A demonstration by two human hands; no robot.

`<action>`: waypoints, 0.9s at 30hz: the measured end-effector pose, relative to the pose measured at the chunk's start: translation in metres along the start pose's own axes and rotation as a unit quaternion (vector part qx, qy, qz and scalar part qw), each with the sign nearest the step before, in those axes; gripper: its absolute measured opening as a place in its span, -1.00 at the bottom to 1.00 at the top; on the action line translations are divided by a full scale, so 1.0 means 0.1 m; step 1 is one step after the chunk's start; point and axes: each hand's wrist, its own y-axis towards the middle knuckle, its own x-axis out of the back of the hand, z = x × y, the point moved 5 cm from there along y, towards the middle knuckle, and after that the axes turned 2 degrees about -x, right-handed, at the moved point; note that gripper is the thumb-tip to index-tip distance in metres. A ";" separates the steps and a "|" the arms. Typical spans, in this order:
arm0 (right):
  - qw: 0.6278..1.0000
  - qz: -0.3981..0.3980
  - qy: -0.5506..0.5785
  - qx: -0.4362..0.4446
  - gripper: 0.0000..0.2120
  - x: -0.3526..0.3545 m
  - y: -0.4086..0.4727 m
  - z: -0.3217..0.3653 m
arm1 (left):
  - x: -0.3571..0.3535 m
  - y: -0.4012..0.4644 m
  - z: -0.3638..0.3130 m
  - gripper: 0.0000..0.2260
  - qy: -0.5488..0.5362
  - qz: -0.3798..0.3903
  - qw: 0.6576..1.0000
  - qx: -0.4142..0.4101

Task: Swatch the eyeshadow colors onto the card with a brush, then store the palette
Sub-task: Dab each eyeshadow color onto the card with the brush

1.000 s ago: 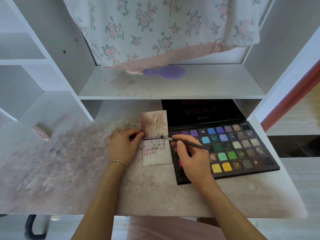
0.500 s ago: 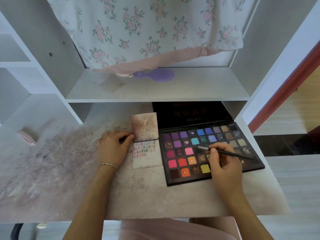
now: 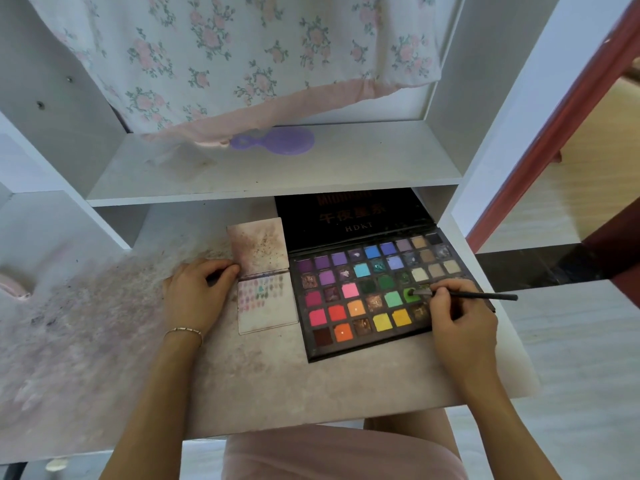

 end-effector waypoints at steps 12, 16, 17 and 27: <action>1.000 0.005 -0.012 0.000 -0.66 -0.01 0.00 -0.01 | -0.01 0.01 0.01 -0.86 -0.001 0.009 1.000 -0.007; 1.000 0.002 -0.017 -0.004 -0.66 -0.01 0.00 -0.02 | -0.01 0.01 0.01 -0.86 -0.006 0.009 1.000 -0.003; 1.000 -0.002 -0.015 -0.004 -0.66 0.00 0.00 -0.02 | -0.01 0.01 0.01 -0.86 -0.007 0.010 1.000 -0.003; 1.000 0.002 -0.018 0.007 -0.65 -0.01 0.00 0.02 | -0.01 0.01 0.01 -0.86 -0.017 0.012 1.000 0.000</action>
